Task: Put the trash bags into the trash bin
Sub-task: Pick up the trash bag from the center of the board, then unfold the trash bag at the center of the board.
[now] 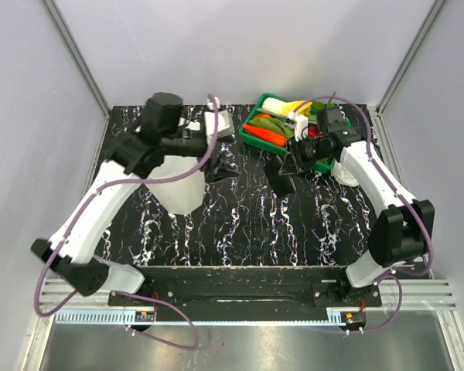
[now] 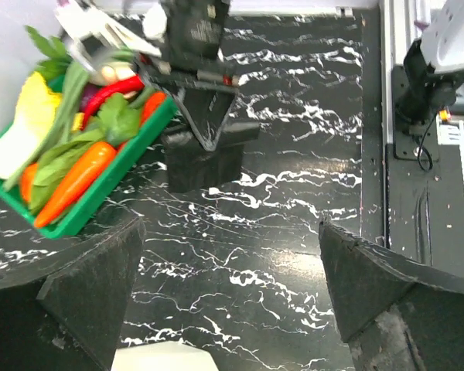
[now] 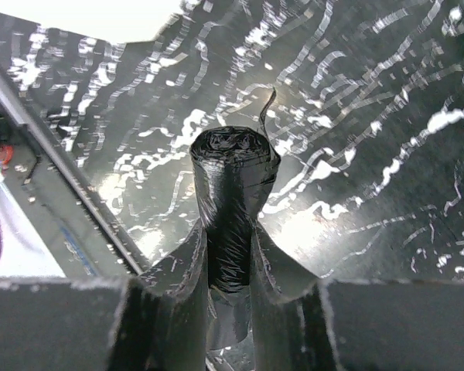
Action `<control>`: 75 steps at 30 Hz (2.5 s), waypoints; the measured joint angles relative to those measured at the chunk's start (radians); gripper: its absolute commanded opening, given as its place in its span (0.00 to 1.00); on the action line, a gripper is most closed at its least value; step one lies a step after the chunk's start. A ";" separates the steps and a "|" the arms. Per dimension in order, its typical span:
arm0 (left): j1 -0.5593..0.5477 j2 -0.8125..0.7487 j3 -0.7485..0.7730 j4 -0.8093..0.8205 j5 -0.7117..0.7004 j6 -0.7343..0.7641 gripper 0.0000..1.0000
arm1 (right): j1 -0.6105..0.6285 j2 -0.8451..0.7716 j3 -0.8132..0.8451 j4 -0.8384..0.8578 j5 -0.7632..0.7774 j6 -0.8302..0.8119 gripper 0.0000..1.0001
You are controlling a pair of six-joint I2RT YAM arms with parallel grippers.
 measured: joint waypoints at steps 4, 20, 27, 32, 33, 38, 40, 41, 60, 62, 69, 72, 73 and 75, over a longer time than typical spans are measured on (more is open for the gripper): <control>-0.012 0.118 0.000 -0.003 0.014 0.060 0.99 | 0.000 -0.047 0.077 -0.062 -0.108 -0.026 0.01; -0.003 0.393 0.068 0.025 0.166 0.244 0.99 | 0.000 -0.138 0.109 -0.190 -0.316 -0.118 0.01; -0.003 0.448 0.098 0.014 0.275 0.245 0.98 | 0.000 -0.148 0.086 -0.185 -0.334 -0.127 0.01; -0.013 0.498 0.098 0.009 0.301 0.240 0.83 | 0.000 -0.169 0.047 -0.150 -0.340 -0.115 0.01; -0.018 0.508 0.097 0.010 0.303 0.240 0.74 | 0.000 -0.171 0.040 -0.142 -0.341 -0.112 0.01; -0.043 0.541 0.084 0.005 0.313 0.227 0.12 | 0.000 -0.174 0.000 -0.095 -0.346 -0.093 0.01; -0.049 0.552 0.082 -0.003 0.313 0.219 0.00 | 0.000 -0.177 -0.023 -0.075 -0.340 -0.089 0.00; -0.052 0.554 0.079 -0.007 0.312 0.216 0.00 | 0.000 -0.179 -0.035 -0.068 -0.335 -0.088 0.00; -0.114 0.616 -0.068 0.054 -0.005 0.043 0.00 | 0.036 -0.005 -0.250 0.155 -0.180 -0.035 0.16; -0.121 0.645 -0.068 0.069 -0.024 0.023 0.00 | 0.035 0.021 -0.261 0.162 -0.161 -0.025 0.21; -0.122 0.688 -0.068 0.091 -0.058 -0.006 0.00 | 0.030 0.048 -0.286 0.200 -0.096 0.005 0.38; -0.124 0.688 -0.064 0.073 -0.097 -0.005 0.00 | 0.030 0.047 -0.286 0.198 -0.033 -0.003 0.43; -0.124 0.688 -0.060 0.058 -0.113 -0.005 0.00 | 0.029 0.046 -0.286 0.192 -0.002 -0.007 0.46; -0.119 0.688 -0.050 0.017 -0.145 -0.005 0.00 | 0.016 0.040 -0.286 0.171 0.063 -0.013 0.49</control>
